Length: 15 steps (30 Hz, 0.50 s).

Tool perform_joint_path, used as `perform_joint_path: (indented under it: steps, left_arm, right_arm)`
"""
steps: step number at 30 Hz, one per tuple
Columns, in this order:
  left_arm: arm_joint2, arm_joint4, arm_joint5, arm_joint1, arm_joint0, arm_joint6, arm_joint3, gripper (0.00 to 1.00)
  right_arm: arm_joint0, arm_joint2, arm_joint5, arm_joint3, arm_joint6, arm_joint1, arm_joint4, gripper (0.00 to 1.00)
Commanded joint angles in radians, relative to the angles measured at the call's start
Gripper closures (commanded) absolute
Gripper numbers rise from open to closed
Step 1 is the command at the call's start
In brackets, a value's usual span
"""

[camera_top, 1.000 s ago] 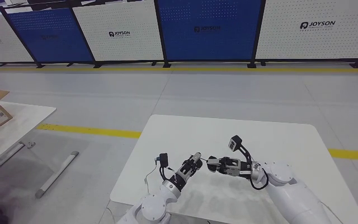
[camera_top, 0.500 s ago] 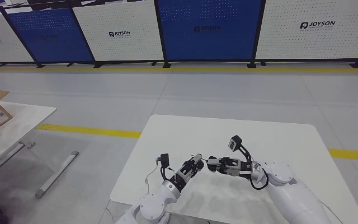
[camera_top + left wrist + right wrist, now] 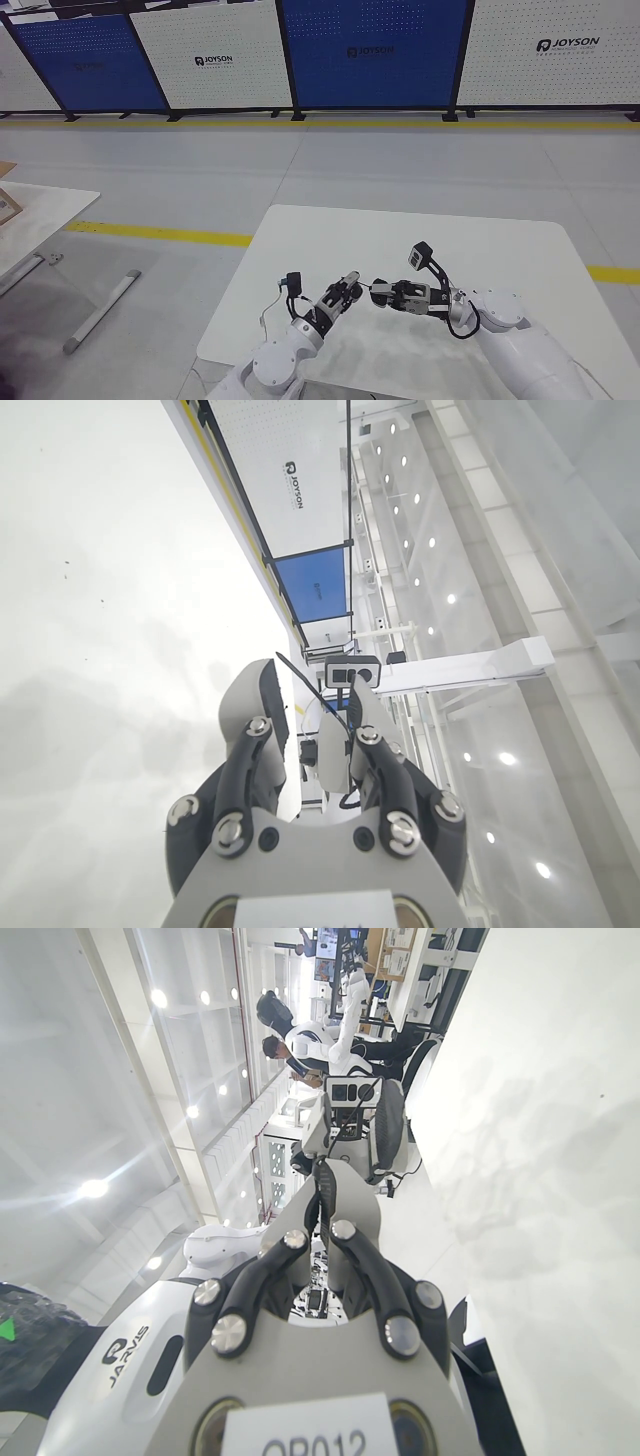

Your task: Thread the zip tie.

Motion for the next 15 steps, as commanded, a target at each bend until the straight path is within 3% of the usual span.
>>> perform_joint_path:
  steps: [1,3,10,15]
  left_arm:
    - [-0.002,-0.006,-0.002,0.000,0.003,-0.008,-0.003,0.82]
    - [-0.007,-0.011,-0.012,0.001,0.008,-0.019,-0.009,0.84]
    - [-0.026,-0.039,-0.036,0.002,0.021,-0.042,-0.021,0.77]
    - [-0.032,-0.047,-0.055,0.002,0.026,-0.052,-0.022,0.79]
  right_arm:
    - [0.000,0.000,0.000,0.000,0.000,0.000,0.000,1.00]
    - [0.000,0.000,0.000,0.000,0.000,0.000,0.000,1.00]
    - [0.000,0.000,0.000,0.000,0.000,0.000,0.000,1.00]
    - [0.000,0.000,0.000,0.000,0.000,0.000,0.000,1.00]
